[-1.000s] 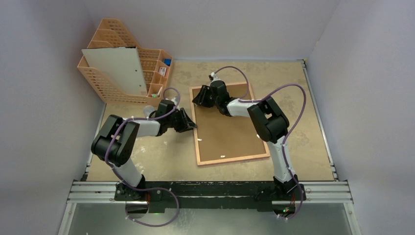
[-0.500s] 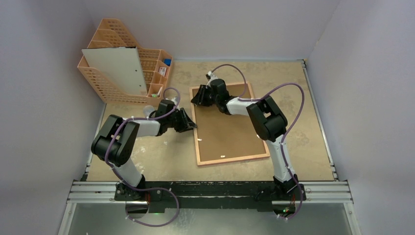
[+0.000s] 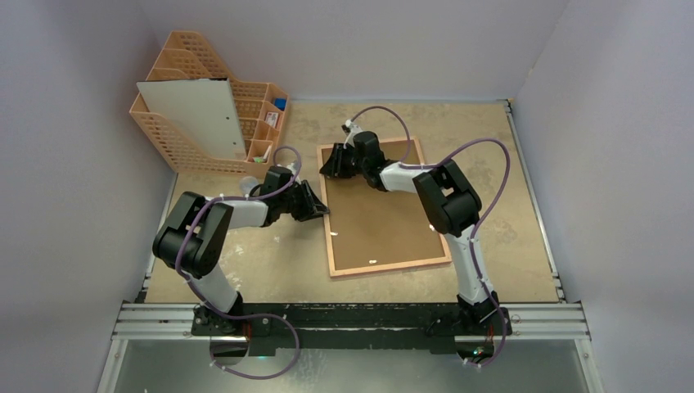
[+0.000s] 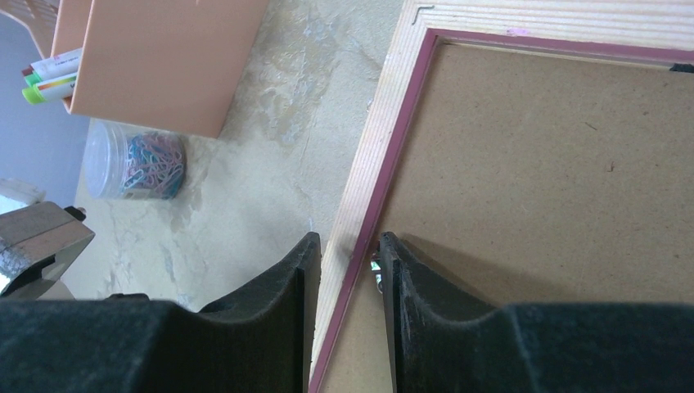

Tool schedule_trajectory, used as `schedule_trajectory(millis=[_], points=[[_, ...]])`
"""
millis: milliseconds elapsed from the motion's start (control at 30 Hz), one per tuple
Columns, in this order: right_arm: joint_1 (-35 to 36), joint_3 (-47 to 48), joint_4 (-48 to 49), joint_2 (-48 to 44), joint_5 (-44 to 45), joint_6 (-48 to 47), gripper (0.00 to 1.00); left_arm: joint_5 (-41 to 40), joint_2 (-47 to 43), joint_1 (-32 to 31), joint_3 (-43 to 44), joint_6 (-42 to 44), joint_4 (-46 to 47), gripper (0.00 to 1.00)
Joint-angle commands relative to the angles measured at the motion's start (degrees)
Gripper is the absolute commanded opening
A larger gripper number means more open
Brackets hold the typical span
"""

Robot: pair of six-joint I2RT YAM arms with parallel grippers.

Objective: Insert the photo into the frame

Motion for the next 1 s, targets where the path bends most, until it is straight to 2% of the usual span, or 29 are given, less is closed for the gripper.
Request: schedule_trajectory(millis=[0,367,633,833,967], points=[[0.67,0.92,-8.1,3.34,-5.3,-3.89,0.36,-6.09,2.94,-0.01,-0.27,0.69,-4.4,0.14],[0.66,2.84,-9.87,6.32,-10.26,-6.01,0.37,-6.2,3.15,-0.01,0.07,0.66,-4.75,0.14],[0.63,3.13,-11.62,5.93,-10.09,-6.91,0.38,-6.09,3.25,-0.02,0.18,0.78,-5.02,0.14],[-0.82,0.46,-7.15,2.48,0.33,-0.8,0.38,-6.43,2.94,-0.01,0.1,0.91,-5.39,0.14],[-2.34,-0.06,-5.25,1.84,3.67,0.15,0.37,-7.03,2.98,-0.01,0.16,1.11,-5.94,0.13]])
